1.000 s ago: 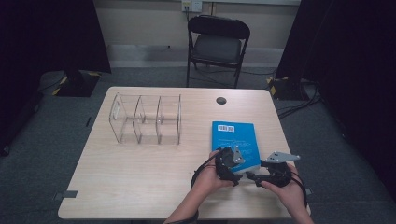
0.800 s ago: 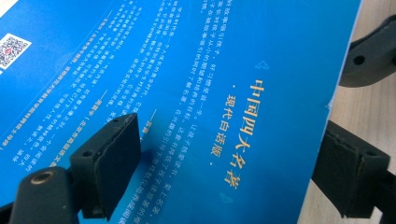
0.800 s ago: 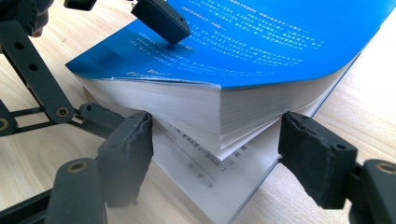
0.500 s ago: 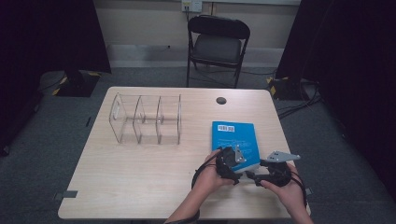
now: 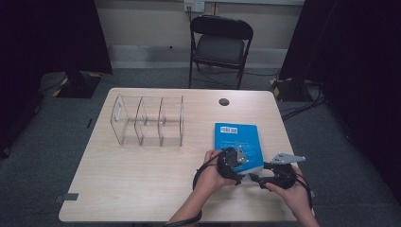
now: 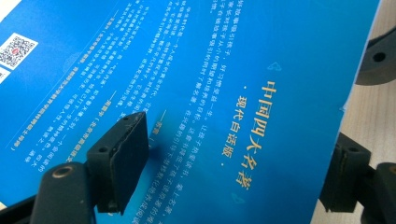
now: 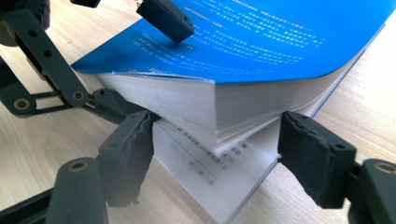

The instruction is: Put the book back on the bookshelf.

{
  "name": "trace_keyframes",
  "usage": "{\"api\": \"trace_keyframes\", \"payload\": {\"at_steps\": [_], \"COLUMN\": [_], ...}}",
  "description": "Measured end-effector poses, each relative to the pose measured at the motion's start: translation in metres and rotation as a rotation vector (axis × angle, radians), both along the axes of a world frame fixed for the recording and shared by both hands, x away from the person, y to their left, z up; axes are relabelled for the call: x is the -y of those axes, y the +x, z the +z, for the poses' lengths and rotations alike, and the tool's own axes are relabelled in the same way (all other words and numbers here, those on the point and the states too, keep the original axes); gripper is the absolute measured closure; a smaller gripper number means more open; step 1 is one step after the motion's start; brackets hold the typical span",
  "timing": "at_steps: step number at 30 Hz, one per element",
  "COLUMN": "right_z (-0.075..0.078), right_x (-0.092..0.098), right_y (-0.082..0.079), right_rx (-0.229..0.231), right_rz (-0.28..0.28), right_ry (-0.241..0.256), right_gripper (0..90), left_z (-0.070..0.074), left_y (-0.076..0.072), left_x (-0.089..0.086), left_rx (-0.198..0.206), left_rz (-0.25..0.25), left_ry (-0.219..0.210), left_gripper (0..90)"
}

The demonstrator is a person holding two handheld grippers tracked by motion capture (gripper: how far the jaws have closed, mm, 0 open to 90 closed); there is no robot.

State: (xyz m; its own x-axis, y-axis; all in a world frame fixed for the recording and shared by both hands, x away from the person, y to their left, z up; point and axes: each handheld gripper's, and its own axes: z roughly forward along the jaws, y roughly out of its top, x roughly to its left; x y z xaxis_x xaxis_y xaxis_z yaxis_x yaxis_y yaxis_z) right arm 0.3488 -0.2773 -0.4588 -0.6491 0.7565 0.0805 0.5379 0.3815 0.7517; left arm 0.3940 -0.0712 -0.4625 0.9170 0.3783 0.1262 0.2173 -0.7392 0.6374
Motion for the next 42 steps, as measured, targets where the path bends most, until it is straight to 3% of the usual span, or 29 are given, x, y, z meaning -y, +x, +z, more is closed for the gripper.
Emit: {"api": "trace_keyframes", "payload": {"at_steps": [3, 10, 19, 20, 23, 26, 29, 36, 42], "right_z": [-0.001, -0.008, -0.012, -0.014, -0.016, -0.017, -0.018, -0.021, -0.023], "right_x": [0.002, 0.006, 0.011, 0.011, 0.011, 0.009, 0.009, 0.010, 0.010], "right_y": [-0.001, -0.006, -0.007, -0.007, -0.006, -0.006, -0.006, -0.005, -0.006], "right_rx": [0.011, 0.018, 0.034, 0.039, 0.045, 0.045, 0.043, 0.040, 0.046], "right_rz": [0.013, 0.041, 0.047, 0.049, 0.063, 0.073, 0.079, 0.084, 0.098], "right_ry": [-0.010, -0.046, -0.040, -0.042, -0.047, -0.044, -0.043, -0.035, -0.021], "right_gripper": [27.9, 27.9, 27.7, 27.5, 27.4, 27.3, 27.3, 27.3, 27.0], "left_z": [0.002, 0.007, 0.013, 0.014, 0.017, 0.019, 0.020, 0.027, 0.032], "left_y": [0.000, -0.001, -0.001, -0.001, -0.004, -0.005, -0.005, -0.006, -0.003], "left_x": [0.002, -0.002, -0.002, -0.002, 0.000, 0.001, 0.000, 0.001, 0.000], "left_rx": [-0.007, -0.038, -0.061, -0.061, -0.058, -0.058, -0.074, -0.078, -0.108], "left_rz": [-0.007, -0.018, -0.035, -0.038, -0.018, -0.011, 0.005, 0.014, 0.035], "left_ry": [0.018, 0.001, 0.002, 0.011, 0.025, 0.044, 0.023, 0.067, 0.060], "left_gripper": [25.5, 37.7, 50.9, 56.2, 60.2, 63.0, 64.3, 68.8, 70.1]}}
